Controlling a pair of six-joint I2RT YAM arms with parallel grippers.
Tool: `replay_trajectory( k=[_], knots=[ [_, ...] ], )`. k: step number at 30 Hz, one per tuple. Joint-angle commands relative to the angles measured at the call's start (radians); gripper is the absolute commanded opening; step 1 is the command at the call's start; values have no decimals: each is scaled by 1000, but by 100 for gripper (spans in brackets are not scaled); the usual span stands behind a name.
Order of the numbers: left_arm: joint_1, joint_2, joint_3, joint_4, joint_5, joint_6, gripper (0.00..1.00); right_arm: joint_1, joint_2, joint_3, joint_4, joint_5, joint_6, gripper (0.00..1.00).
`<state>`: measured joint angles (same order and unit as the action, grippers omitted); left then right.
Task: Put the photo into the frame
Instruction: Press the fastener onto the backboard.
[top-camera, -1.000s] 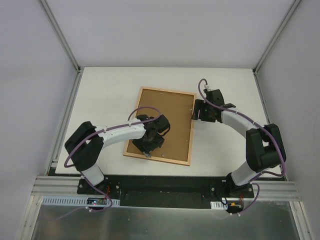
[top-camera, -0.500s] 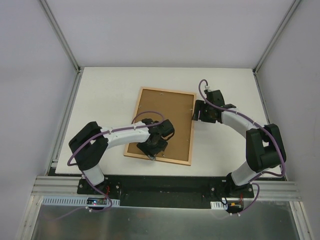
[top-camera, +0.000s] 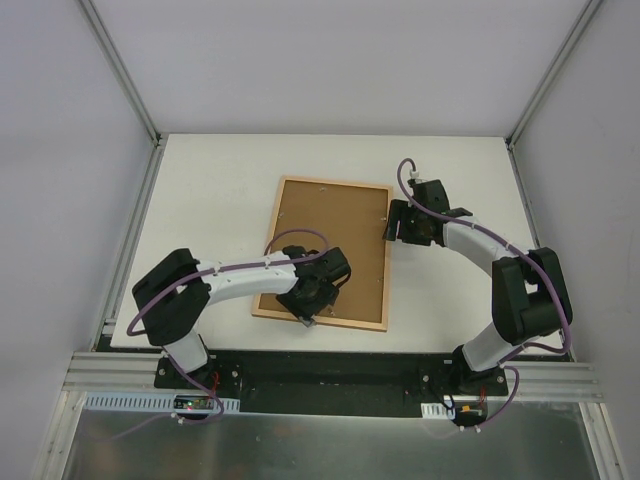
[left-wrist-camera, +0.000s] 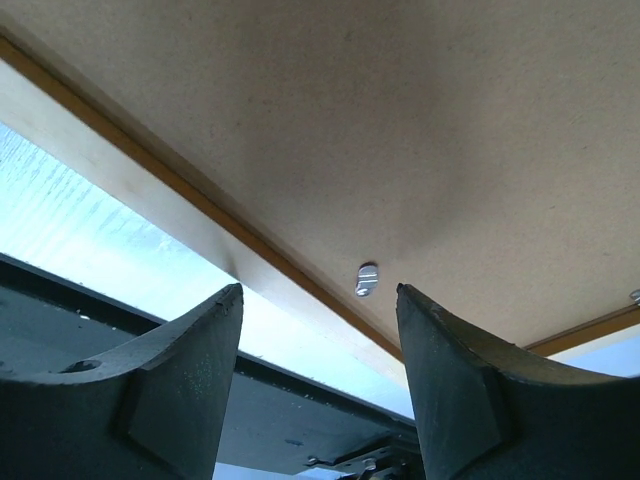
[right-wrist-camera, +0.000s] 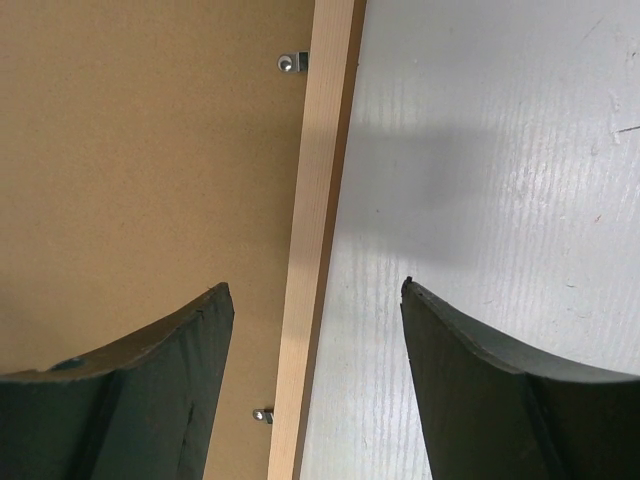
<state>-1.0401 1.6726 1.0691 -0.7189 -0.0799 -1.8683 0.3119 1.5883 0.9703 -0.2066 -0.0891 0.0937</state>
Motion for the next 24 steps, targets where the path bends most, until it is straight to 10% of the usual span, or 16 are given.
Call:
replay_trajectory(
  k=[1, 24],
  knots=[
    [-31, -48, -44, -14, 2, -54, 62, -7, -47, -1, 29, -11, 12, 70],
    [-40, 56, -34, 30, -49, -112, 57, -7, -80, -22, 39, -12, 17, 70]
  ],
)
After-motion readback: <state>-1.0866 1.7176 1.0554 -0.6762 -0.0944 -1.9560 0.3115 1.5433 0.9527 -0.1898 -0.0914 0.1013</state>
